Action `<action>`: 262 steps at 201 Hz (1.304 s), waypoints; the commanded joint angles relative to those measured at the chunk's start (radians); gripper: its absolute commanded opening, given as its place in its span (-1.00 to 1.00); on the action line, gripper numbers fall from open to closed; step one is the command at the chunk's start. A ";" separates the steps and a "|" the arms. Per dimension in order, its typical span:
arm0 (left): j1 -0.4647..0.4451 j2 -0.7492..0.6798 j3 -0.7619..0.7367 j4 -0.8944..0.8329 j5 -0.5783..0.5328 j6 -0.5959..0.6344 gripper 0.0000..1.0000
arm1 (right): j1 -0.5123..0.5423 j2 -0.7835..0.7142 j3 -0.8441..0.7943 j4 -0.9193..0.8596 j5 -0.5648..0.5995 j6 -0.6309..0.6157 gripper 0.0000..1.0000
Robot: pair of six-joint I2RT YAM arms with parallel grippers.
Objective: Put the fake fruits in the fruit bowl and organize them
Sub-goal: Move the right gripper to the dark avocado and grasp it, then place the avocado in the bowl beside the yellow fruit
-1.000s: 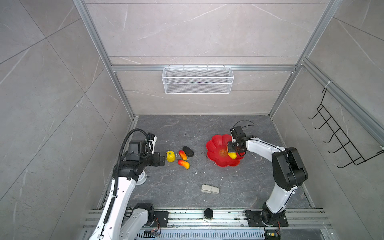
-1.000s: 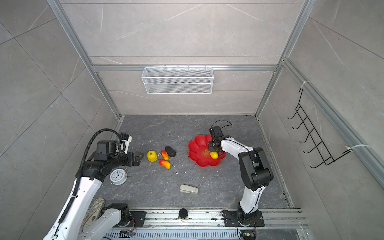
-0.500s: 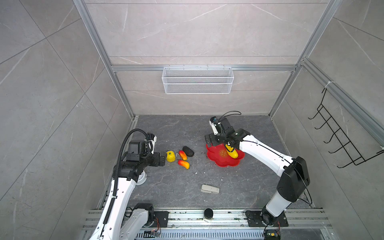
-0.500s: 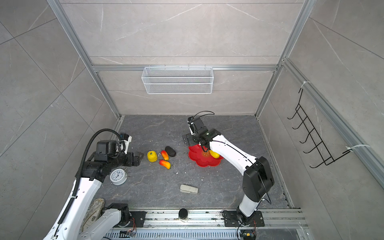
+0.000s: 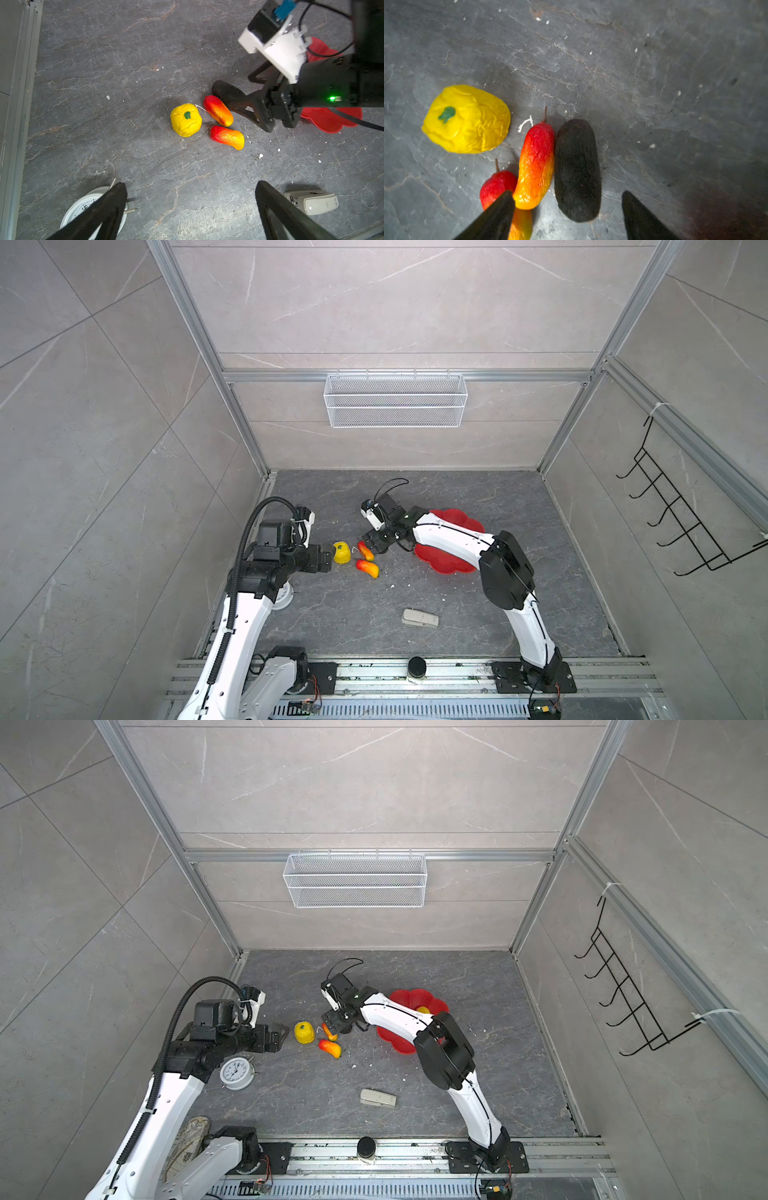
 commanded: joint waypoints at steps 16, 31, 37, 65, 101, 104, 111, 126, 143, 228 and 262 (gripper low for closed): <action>0.005 -0.001 0.005 0.008 0.030 0.019 1.00 | -0.005 0.063 0.060 -0.023 0.026 0.013 0.39; 0.005 -0.001 0.004 0.007 0.033 0.019 1.00 | -0.005 0.079 0.061 -0.022 0.038 0.017 0.38; 0.005 -0.001 0.005 0.006 0.033 0.019 1.00 | -0.006 0.085 0.062 -0.020 0.042 0.019 0.37; 0.004 -0.001 0.005 0.006 0.041 0.019 1.00 | -0.011 0.118 0.072 -0.017 0.057 0.032 0.20; 0.005 -0.006 0.003 0.005 0.044 0.020 1.00 | -0.018 0.150 0.095 -0.024 0.052 0.046 0.03; 0.005 -0.007 0.003 0.005 0.044 0.020 1.00 | -0.017 0.149 0.095 -0.024 0.053 0.047 -0.03; 0.005 -0.007 0.001 0.006 0.044 0.020 1.00 | -0.018 0.144 0.094 -0.023 0.053 0.049 -0.11; 0.005 -0.008 0.000 0.005 0.042 0.019 1.00 | -0.017 0.117 0.090 -0.032 0.062 0.044 -0.19; 0.005 -0.007 0.000 0.005 0.041 0.022 1.00 | -0.018 0.061 0.069 -0.039 0.088 0.032 -0.28; 0.004 -0.010 0.000 0.003 0.049 0.021 1.00 | -0.184 -0.471 -0.369 0.001 0.205 0.057 -0.45; 0.004 -0.003 0.001 0.003 0.048 0.022 1.00 | -0.295 -0.558 -0.591 0.055 0.236 0.082 -0.48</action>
